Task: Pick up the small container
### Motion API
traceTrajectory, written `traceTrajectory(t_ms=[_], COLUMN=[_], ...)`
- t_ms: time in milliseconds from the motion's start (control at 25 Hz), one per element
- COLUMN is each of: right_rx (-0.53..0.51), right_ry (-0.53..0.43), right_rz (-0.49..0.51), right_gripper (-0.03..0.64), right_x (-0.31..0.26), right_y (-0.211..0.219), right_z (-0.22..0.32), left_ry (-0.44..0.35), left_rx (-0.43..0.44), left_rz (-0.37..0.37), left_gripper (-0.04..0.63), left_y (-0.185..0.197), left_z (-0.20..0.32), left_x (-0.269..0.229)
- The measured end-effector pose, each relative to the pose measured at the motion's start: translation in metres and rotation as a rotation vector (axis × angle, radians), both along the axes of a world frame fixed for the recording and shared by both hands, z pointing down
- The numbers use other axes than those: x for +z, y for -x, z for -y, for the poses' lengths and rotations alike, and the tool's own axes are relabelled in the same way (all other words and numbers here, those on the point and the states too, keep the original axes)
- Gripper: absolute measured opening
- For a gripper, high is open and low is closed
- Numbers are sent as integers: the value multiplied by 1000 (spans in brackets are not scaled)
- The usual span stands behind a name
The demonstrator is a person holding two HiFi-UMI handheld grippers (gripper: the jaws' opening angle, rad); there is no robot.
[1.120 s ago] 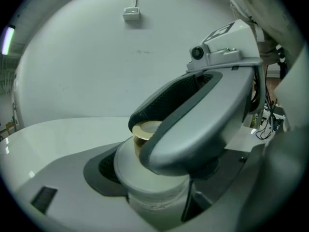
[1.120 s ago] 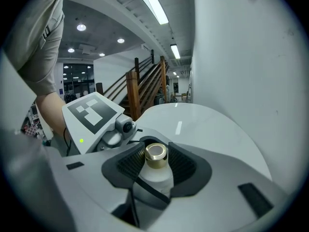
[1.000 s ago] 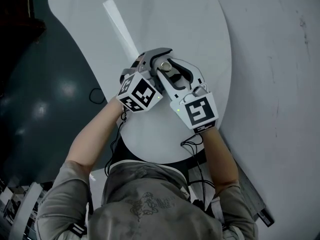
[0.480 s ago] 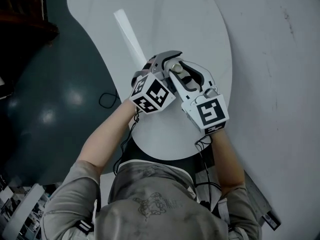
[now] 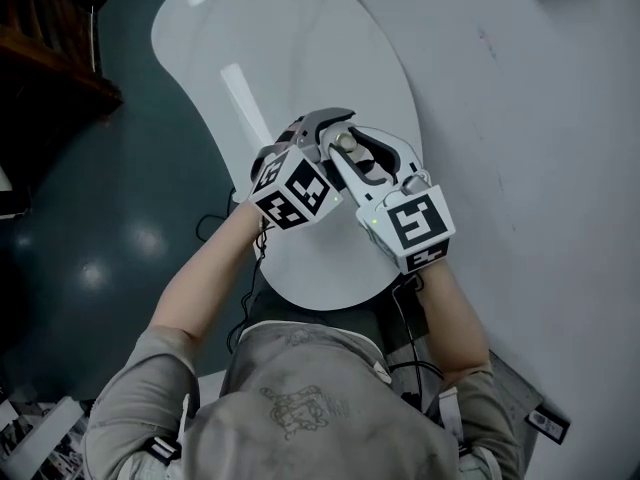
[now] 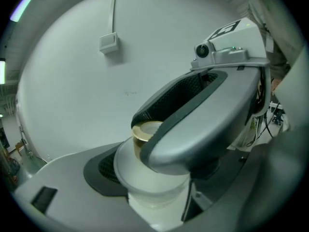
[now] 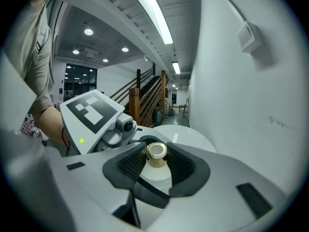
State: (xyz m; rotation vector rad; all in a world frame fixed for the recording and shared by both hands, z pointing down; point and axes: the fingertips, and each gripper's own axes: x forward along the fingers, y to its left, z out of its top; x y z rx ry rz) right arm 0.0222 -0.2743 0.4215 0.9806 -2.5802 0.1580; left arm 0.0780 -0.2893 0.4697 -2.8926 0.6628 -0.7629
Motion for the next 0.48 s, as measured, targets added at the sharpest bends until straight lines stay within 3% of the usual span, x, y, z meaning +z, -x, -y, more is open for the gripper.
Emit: traceTrajectory(t_ms=[200,480], right_rx=[17,-18], right_ry=[-54,-111], right_rz=[-17,-7], right_gripper=[137,137], right_x=[-59,-129], right_y=[-9,-6], right_z=[-23,-70], left_ry=[-60,-86], left_rx=[3,-21], left_rz=[3,-26], left_gripper=[339,339], left_y=[-9,-7], left_z=[-20,-65], left_x=[-60,-131])
